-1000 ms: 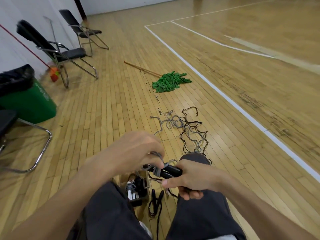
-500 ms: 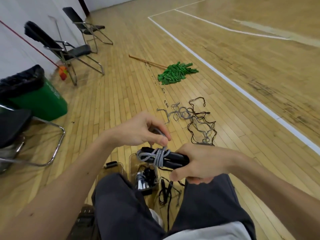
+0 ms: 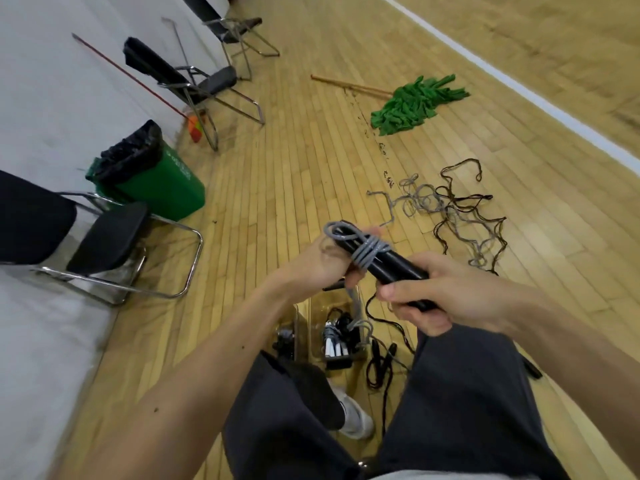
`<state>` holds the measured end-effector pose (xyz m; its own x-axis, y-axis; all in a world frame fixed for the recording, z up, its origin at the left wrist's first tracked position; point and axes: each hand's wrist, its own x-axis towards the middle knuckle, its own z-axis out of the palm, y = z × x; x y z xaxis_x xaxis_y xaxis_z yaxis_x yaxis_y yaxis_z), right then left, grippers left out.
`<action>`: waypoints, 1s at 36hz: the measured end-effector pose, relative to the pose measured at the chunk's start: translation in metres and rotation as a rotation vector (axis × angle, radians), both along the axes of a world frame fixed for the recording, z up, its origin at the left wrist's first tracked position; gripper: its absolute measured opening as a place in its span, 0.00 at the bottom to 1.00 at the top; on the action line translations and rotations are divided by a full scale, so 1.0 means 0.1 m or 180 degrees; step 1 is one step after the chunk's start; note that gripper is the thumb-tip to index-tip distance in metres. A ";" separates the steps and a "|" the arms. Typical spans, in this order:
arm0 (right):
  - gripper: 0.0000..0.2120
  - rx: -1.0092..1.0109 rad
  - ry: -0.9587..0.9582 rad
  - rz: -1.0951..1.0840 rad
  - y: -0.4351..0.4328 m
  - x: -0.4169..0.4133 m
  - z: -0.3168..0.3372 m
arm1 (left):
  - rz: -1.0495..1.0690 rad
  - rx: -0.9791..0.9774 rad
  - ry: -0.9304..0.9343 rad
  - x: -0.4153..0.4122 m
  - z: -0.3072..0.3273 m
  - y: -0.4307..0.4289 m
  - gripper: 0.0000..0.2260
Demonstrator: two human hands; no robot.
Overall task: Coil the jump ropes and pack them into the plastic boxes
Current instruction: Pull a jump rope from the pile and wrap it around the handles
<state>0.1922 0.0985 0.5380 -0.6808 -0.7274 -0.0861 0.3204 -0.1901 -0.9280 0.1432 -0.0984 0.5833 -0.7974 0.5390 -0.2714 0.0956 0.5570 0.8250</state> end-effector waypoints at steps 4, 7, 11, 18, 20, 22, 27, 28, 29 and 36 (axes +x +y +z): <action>0.14 -0.0060 -0.0037 -0.0229 0.05 -0.16 -0.03 | 0.0502 0.0217 -0.0429 -0.08 -0.12 0.16 0.13; 0.13 -0.0045 -0.0178 -0.0416 0.10 -0.24 -0.09 | 0.0802 0.0621 -0.0815 -0.12 -0.22 0.23 0.12; 0.08 -0.0216 -0.0510 -0.0774 0.15 -0.31 -0.21 | 0.0973 0.1235 -0.1538 -0.06 -0.38 0.27 0.10; 0.11 -0.0111 -0.0756 -0.1183 0.09 -0.20 -0.54 | 0.0670 0.0447 -0.1183 0.08 -0.51 0.21 0.12; 0.10 0.0037 -0.0778 -0.1348 0.05 -0.18 -0.57 | 0.0518 0.0220 -0.0953 0.13 -0.49 0.18 0.11; 0.08 0.0320 -0.0668 -0.1524 0.02 -0.15 -0.57 | 0.0406 -0.0013 -0.0715 0.17 -0.46 0.14 0.11; 0.10 0.0689 -0.0383 -0.1786 -0.02 -0.11 -0.51 | 0.0171 -0.0406 -0.0076 0.24 -0.39 0.04 0.11; 0.10 0.0760 -0.0294 -0.1799 -0.03 -0.10 -0.49 | 0.0109 -0.0550 0.0142 0.25 -0.37 0.04 0.12; 0.10 0.0817 -0.0211 -0.1811 -0.05 -0.09 -0.47 | 0.0027 -0.0753 0.0414 0.27 -0.34 0.03 0.12; 0.10 0.1300 0.0432 -0.1950 -0.25 -0.01 -0.38 | -0.0493 -0.1825 0.1606 0.37 -0.11 -0.14 0.13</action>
<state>0.1916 0.0735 0.5005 -0.9777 -0.1427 -0.1543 0.1454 0.0704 -0.9869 0.1802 -0.1128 0.5727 -0.8256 0.5394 -0.1658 0.4945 0.8330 0.2480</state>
